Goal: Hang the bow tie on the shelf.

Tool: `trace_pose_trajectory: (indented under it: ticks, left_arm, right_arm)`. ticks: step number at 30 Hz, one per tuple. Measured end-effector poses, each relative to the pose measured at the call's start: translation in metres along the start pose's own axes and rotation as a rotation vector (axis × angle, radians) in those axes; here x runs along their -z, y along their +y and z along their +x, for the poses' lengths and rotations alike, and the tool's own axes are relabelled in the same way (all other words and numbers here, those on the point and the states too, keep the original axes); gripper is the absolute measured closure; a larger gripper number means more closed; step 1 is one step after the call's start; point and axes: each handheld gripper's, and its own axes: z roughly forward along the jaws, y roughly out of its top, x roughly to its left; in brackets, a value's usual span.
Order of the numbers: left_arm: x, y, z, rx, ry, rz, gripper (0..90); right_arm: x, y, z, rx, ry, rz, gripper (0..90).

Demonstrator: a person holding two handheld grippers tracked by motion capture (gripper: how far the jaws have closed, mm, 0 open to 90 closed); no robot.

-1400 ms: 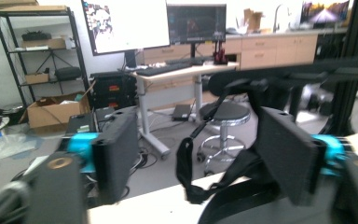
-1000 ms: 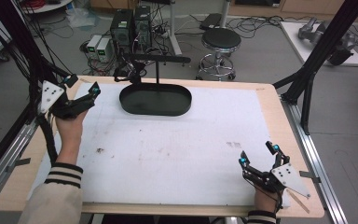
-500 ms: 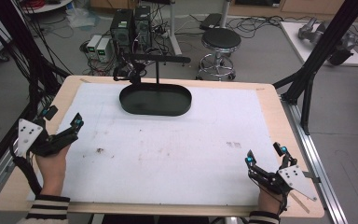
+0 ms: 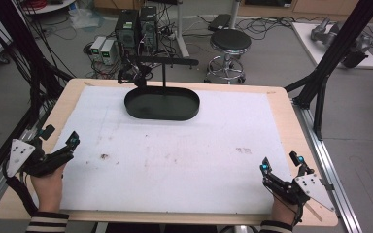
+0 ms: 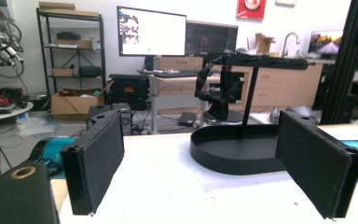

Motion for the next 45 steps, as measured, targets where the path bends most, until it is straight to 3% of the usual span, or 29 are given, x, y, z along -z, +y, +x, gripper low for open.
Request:
trace_pose_trajectory:
  ticks: [15,45]
  left_arm:
    - [0.008,-0.01,0.001,-0.006,-0.019,0.025,15.2]
    - [0.004,-0.016,-0.002,-0.019,-0.039,0.066,15.0]
  right_arm:
    - [-0.002,0.001,0.006,-0.008,0.013,0.046,10.5]
    - [-0.003,0.0,0.007,0.004,0.015,0.049,10.5]
